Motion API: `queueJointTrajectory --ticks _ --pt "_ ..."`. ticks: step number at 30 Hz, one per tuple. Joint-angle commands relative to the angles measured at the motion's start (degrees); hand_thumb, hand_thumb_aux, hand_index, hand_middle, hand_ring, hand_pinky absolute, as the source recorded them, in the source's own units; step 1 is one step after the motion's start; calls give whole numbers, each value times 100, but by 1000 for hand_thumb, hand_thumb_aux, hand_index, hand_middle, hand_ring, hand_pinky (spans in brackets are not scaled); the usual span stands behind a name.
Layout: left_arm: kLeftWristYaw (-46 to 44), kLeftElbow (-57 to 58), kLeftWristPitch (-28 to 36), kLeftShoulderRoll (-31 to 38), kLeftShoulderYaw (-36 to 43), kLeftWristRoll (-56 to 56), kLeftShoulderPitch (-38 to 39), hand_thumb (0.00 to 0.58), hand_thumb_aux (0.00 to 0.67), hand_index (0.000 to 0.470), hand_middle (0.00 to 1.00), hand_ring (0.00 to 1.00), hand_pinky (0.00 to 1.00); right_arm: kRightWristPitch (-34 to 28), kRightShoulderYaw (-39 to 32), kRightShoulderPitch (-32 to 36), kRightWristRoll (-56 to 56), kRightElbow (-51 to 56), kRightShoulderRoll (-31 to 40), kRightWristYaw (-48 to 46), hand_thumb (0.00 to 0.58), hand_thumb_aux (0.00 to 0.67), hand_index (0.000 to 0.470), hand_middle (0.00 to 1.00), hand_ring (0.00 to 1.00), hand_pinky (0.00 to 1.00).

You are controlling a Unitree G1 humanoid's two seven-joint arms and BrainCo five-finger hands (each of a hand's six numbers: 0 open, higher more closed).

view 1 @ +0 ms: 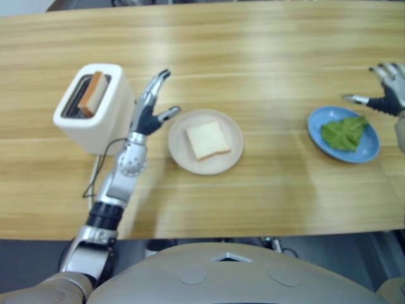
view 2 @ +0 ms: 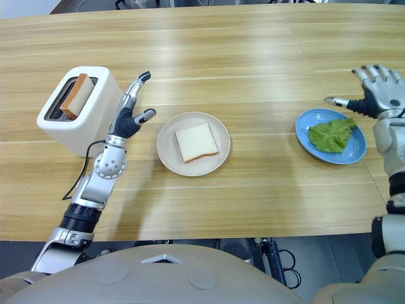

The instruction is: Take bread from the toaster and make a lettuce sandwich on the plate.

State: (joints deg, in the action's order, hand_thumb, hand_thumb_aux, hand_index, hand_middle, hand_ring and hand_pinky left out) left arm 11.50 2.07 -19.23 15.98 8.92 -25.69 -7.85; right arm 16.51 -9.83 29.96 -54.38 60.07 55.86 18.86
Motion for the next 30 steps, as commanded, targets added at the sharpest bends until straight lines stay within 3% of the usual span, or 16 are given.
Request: queueJointTrajectory --ticks 1,14,30 --pt "-58 -37 20 -67 -47 35 69 0 0 0 0 0 0 -157 -748 303 -324 858 -275 36 0 0 0 0 0 0" --pt "-227 -80 94 -102 -117 30 179 0 0 0 0 0 0 -379 -1644 317 -6 1532 -736 -168 0 0 0 0 0 0" --pt "-327 -74 129 -129 -118 12 221 0 0 0 0 0 0 -267 -1473 231 884 1562 -522 -272 0 0 0 0 0 0"
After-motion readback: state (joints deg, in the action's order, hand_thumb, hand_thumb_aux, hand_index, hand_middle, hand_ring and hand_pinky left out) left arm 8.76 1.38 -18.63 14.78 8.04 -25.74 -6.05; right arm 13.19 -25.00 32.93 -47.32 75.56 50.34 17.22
